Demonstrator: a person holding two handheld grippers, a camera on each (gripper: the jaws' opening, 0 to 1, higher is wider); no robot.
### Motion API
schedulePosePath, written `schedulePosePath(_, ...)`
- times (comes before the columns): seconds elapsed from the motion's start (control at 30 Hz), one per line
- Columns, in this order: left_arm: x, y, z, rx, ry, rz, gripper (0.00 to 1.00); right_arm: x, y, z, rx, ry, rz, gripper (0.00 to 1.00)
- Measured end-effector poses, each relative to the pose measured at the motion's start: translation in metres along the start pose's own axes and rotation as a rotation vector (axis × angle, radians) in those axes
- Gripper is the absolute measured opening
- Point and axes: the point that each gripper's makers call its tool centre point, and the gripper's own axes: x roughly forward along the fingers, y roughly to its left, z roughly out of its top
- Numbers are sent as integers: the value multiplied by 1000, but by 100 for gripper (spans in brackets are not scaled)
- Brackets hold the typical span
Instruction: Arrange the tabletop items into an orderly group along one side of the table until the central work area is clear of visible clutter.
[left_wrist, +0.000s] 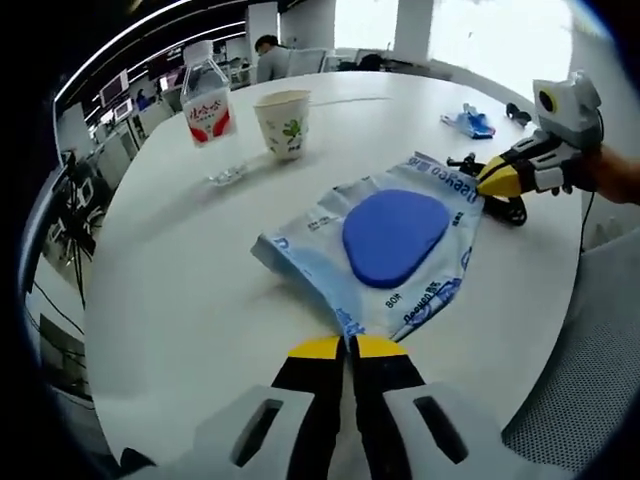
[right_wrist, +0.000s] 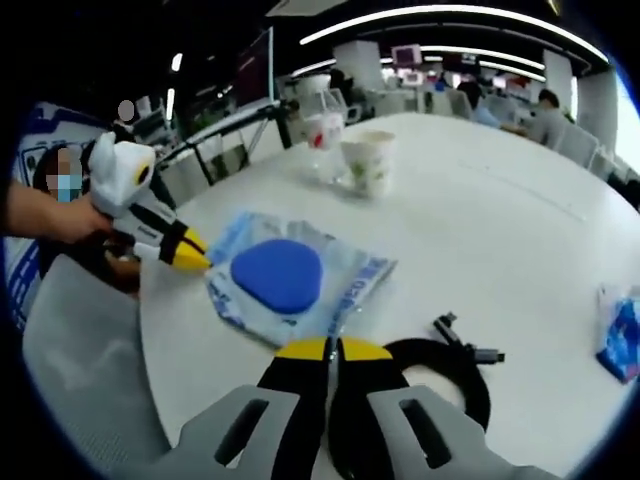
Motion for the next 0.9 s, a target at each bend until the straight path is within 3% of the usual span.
schedulePosePath(0.27,-2,3,8,-7,-19,3,0,-6,-1,10,-18,-45,-11,0)
schedulePosePath(0.53,-3,3,29,5,-59,4,0,-17,-10,20,-31,-96,-42,0)
schedulePosePath(0.63,-2,1,33,-12,-75,3,0,-22,-13,23,-22,-109,-51,0)
schedulePosePath(0.7,0,1,36,-75,-89,2,0,-24,-15,24,-19,-115,-58,0)
schedulePosePath(0.9,6,-8,42,-3,-61,21,0,-29,-21,25,-13,-120,-79,0)
